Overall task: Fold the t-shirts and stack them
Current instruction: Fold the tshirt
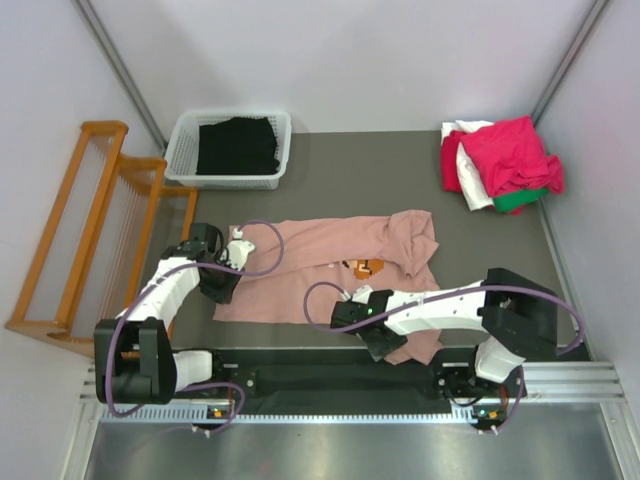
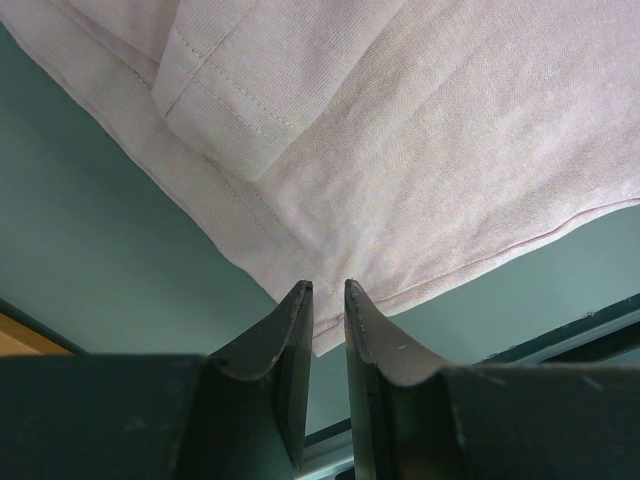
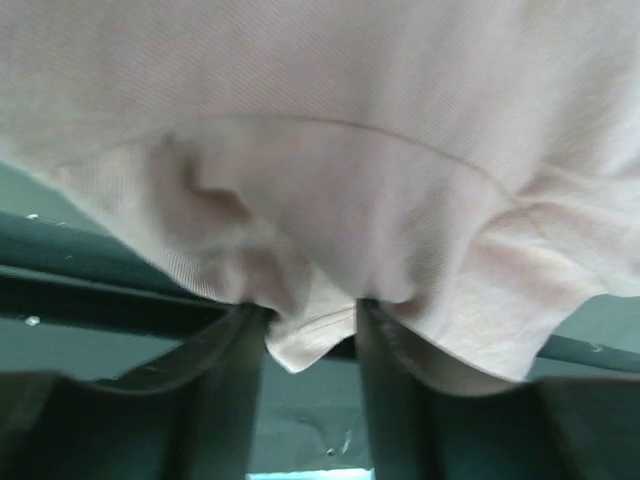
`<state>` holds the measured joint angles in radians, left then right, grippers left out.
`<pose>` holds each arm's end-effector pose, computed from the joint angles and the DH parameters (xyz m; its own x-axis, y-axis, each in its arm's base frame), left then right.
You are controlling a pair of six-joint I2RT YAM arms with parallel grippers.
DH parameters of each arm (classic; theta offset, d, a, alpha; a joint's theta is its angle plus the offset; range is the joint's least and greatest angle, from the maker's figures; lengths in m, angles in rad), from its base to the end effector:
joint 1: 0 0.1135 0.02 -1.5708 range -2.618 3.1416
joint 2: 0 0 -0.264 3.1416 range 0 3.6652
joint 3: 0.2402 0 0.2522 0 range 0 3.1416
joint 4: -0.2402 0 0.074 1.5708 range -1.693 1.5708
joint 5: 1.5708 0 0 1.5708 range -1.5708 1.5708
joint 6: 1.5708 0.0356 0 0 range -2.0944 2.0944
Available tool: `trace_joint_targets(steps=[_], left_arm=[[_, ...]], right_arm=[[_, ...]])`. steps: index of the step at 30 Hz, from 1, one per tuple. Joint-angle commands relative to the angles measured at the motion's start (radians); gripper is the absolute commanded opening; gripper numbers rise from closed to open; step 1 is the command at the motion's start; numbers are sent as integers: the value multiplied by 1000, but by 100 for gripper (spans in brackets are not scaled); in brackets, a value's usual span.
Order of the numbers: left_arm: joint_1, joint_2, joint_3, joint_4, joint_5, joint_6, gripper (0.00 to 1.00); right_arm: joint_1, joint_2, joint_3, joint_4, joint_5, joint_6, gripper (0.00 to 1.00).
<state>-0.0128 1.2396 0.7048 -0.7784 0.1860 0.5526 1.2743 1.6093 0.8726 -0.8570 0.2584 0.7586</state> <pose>0.2032 -0.0092 0.1845 -0.7917 0.5260 -0.3107 0.5584 0.8294 -0.0185 0.0816 0.2359 0.1488 -0.8492 -0.5035 -0.1591 -0.4714 0.8587 -0.2012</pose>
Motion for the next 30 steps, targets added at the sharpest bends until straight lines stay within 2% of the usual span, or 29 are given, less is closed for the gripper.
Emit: trace_joint_targets(steps=[1, 3, 4, 5, 6, 9, 13, 26, 30], left_arm=[[5, -12, 7, -5, 3, 4, 24], [5, -8, 7, -2, 1, 7, 24], [5, -9, 7, -2, 1, 7, 24], [5, -9, 9, -1, 3, 7, 24], [5, -6, 10, -2, 1, 7, 24], [5, 1, 19, -7, 3, 6, 24], [5, 8, 28, -10, 6, 3, 24], [5, 60, 39, 18, 3, -2, 24], [5, 70, 39, 24, -2, -3, 24]], right_arm=[[-7, 15, -10, 127, 90, 14, 31], [-7, -5, -17, 110, 114, 34, 22], [-7, -12, -18, 104, 125, 41, 12], [-6, -32, -24, 92, 134, 51, 9], [-6, -40, -27, 85, 152, 57, 9], [-6, -54, -24, 46, 191, 70, 15], [3, -86, -26, 10, 220, 91, 17], [39, -224, 16, -134, 242, 171, 11], [40, -246, -1, -120, 213, 173, 11]])
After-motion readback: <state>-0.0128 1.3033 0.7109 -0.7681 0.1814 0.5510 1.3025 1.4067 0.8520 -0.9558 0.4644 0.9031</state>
